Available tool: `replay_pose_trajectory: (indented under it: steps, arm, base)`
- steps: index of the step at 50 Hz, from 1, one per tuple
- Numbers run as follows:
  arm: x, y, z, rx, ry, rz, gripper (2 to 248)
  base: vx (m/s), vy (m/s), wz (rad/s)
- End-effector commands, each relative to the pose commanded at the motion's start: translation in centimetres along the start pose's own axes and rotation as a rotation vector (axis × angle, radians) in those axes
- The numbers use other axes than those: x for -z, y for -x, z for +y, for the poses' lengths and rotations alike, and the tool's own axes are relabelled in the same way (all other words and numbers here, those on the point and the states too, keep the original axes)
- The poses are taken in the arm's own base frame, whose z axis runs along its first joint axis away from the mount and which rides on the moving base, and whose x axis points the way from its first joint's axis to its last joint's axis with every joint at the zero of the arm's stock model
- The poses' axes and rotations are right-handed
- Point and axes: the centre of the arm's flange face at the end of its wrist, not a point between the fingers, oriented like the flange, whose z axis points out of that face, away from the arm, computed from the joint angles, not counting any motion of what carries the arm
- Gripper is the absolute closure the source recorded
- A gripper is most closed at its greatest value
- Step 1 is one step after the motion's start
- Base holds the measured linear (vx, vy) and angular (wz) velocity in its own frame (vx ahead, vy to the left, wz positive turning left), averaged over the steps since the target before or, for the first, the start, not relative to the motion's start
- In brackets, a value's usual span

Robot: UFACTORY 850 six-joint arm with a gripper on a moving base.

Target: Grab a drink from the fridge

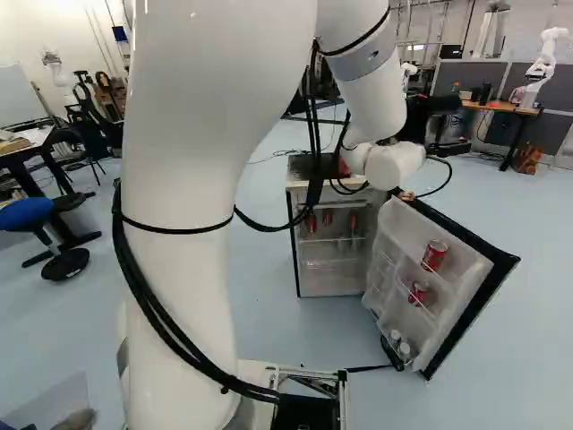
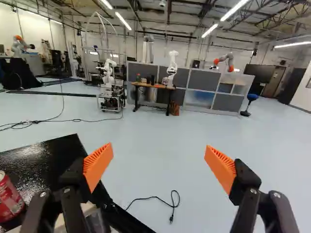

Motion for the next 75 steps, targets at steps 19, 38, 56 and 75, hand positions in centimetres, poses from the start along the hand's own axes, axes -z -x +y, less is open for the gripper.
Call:
replay_pose_trajectory:
  steps: [19, 38, 56, 75]
  arm:
    - [-1.5, -0.4, 3.2, -0.032, 0.075, -0.110, 3]
    - [-3.7, -0.4, 5.6, -0.064, 0.121, -0.253, 3]
    - [-5.8, -0.5, 7.5, -0.081, 0.142, -0.389, 3]
    - [-8.0, -0.7, 9.2, -0.095, 0.155, -0.529, 3]
  base:
    - [0.000, 0.000, 0.000]
    - [0.000, 0.000, 0.000]
    - [0.000, 0.000, 0.000]
    - [0.000, 0.000, 0.000]
